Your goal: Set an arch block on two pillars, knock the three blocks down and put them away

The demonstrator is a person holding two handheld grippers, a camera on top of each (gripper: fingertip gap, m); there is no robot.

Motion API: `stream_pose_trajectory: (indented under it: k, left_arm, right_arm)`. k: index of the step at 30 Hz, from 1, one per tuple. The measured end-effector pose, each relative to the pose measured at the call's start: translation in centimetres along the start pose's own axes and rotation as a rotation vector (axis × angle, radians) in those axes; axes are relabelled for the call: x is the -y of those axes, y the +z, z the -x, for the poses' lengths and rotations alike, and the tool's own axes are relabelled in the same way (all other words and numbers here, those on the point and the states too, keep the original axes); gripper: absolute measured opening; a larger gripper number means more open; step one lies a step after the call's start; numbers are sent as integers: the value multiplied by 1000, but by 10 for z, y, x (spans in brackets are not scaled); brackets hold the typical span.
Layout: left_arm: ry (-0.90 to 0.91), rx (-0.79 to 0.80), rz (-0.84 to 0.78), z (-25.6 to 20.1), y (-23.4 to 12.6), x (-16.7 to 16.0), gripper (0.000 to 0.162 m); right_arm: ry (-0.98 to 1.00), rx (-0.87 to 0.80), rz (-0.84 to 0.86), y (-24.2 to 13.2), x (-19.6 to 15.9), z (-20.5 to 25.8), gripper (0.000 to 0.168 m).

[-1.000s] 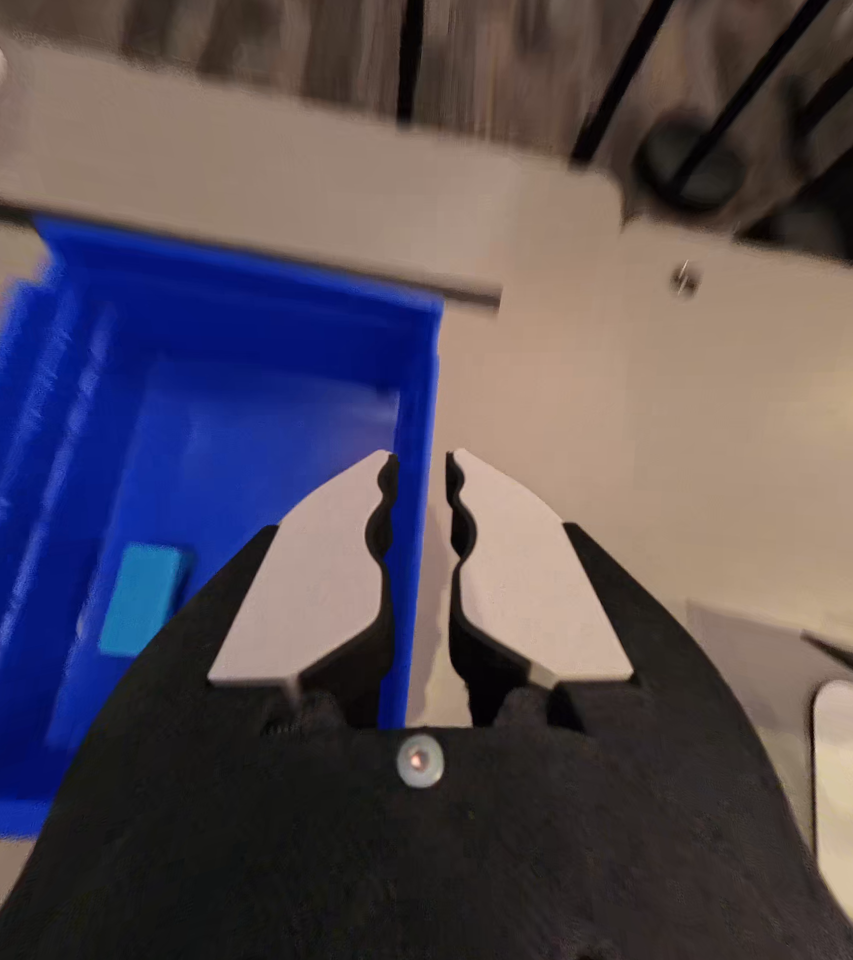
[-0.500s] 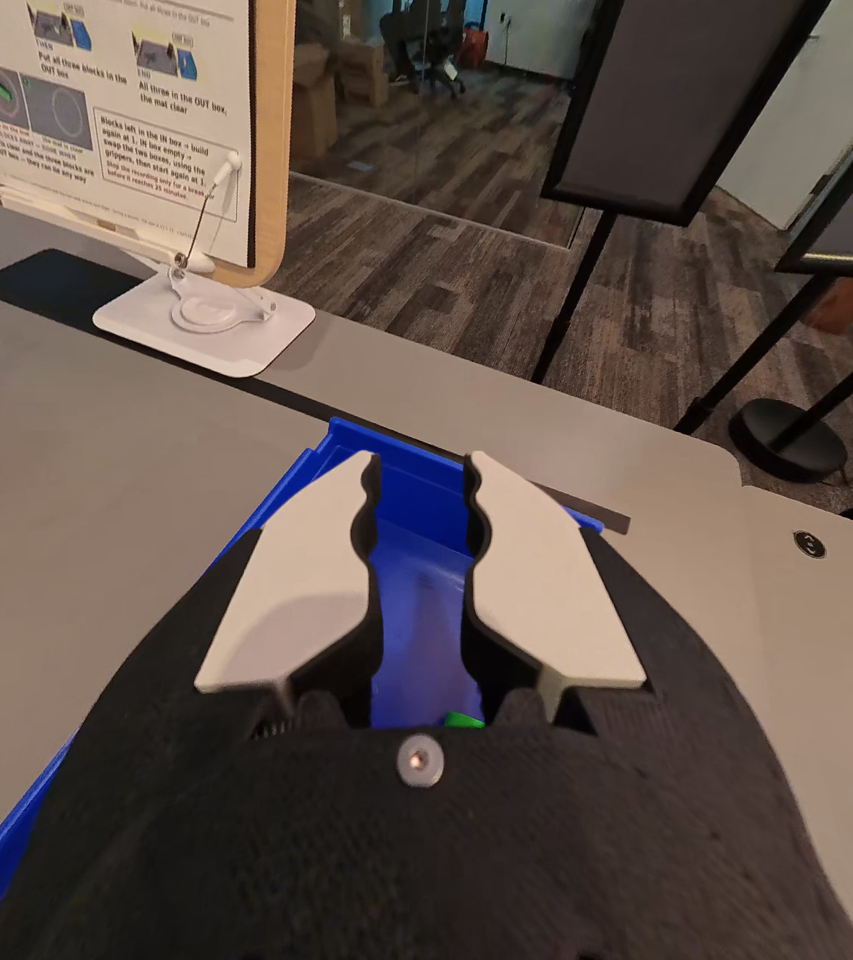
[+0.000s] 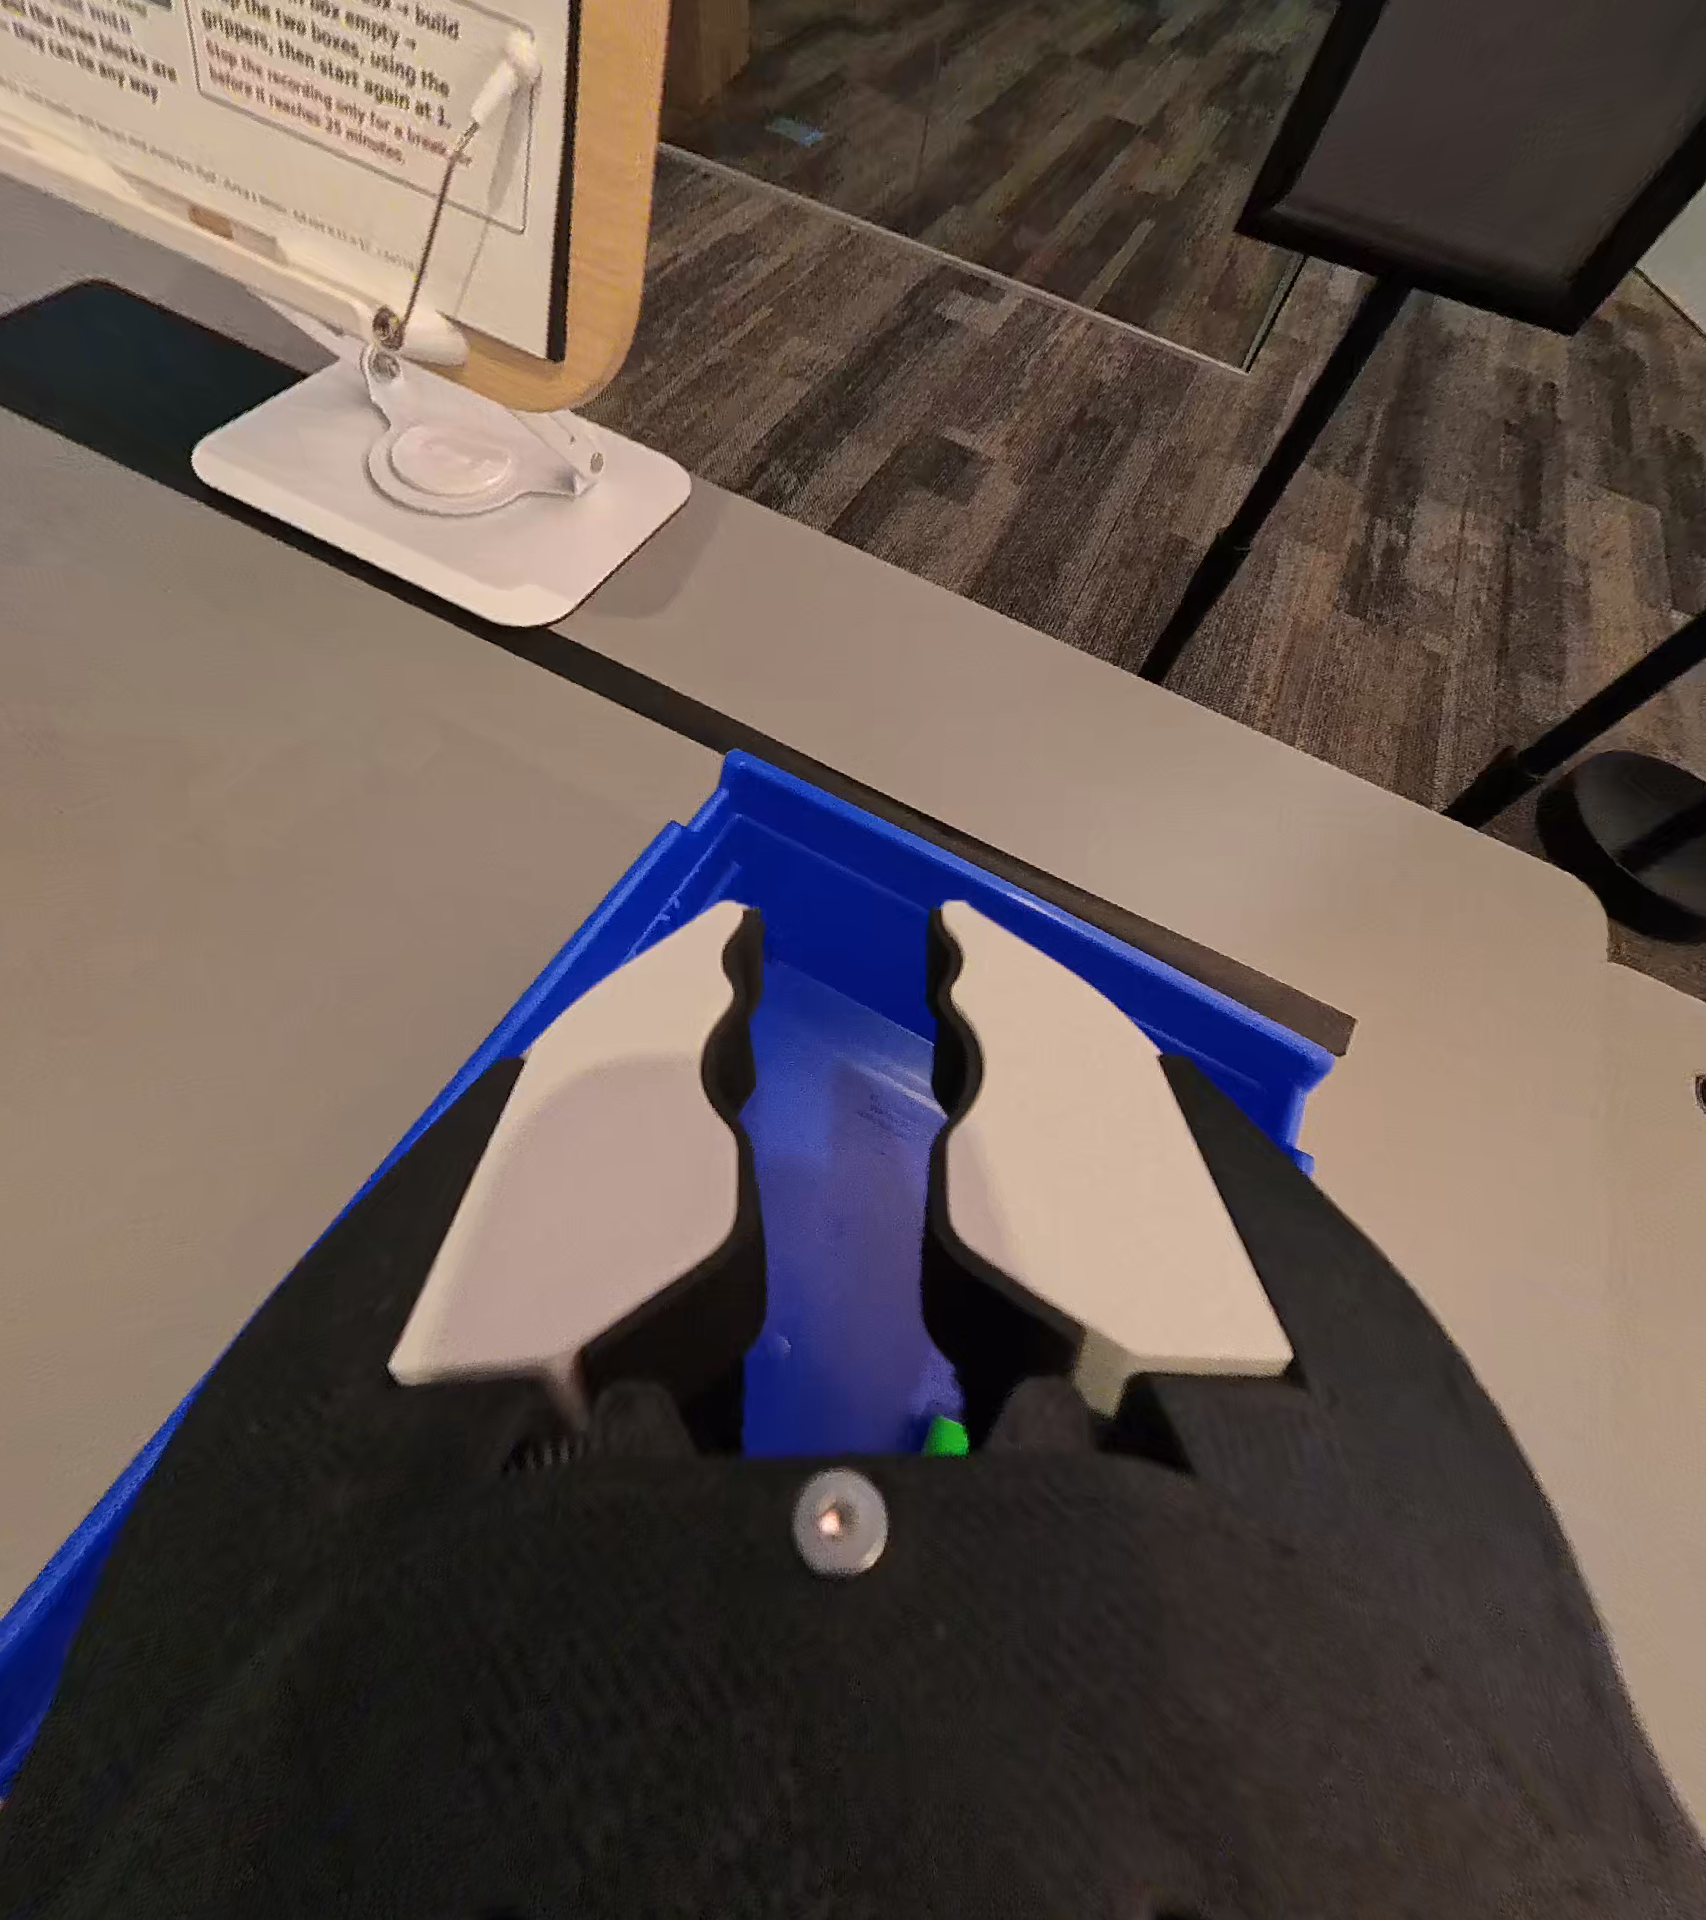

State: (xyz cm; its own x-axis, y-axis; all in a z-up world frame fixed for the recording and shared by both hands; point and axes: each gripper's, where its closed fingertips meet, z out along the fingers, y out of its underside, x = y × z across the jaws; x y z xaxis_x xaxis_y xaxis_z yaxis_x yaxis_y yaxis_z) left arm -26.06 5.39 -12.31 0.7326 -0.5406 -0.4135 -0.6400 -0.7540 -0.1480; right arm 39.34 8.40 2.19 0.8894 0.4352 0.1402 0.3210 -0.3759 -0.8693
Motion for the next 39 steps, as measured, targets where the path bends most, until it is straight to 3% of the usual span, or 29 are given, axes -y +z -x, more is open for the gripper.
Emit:
stream_pose_trajectory:
  k: [4,6,10,13,17,24,25,26,27,31,32,33,35,39]
  left_arm:
    - [-16,42,-186,4,-56,24,18]
    - [18,81,-339,-4,-95,49,18]
    - [188,96,-681,-63,-174,108,17]
    - [301,90,-797,-121,-204,137,17]
    - [413,110,-788,-173,-208,151,17]
    - [499,46,-793,-218,-205,158,17]
    - [508,37,-785,-222,-203,157,18]
    - [518,20,-771,-226,-200,156,17]
    - [521,16,-767,-227,-199,156,16]
    - [391,-68,-812,-199,-202,156,58]
    - [325,-116,-770,-185,-196,149,45]
    - [262,-110,-702,-162,-186,141,45]
    - [152,-94,-620,-124,-170,125,64]
    - [-56,5,-525,-52,-139,97,50]
  right_arm:
    - [-43,64,-17,10,11,28,31]
    - [-29,176,-61,15,25,60,31]
    - [112,679,-224,4,69,173,31]
    - [241,943,-193,-3,82,245,54]
    - [257,966,-173,3,82,292,59]
    - [289,1060,111,27,36,341,60]
    - [294,1104,132,26,33,347,58]
    - [302,1164,139,22,33,352,38]
    - [315,1187,146,22,32,353,36]
    - [400,1173,177,40,24,336,34]
    - [440,1142,218,50,15,329,34]
    - [468,1092,245,64,5,320,34]
    - [539,1086,256,78,-4,306,34]
    - [594,955,354,106,-34,278,34]
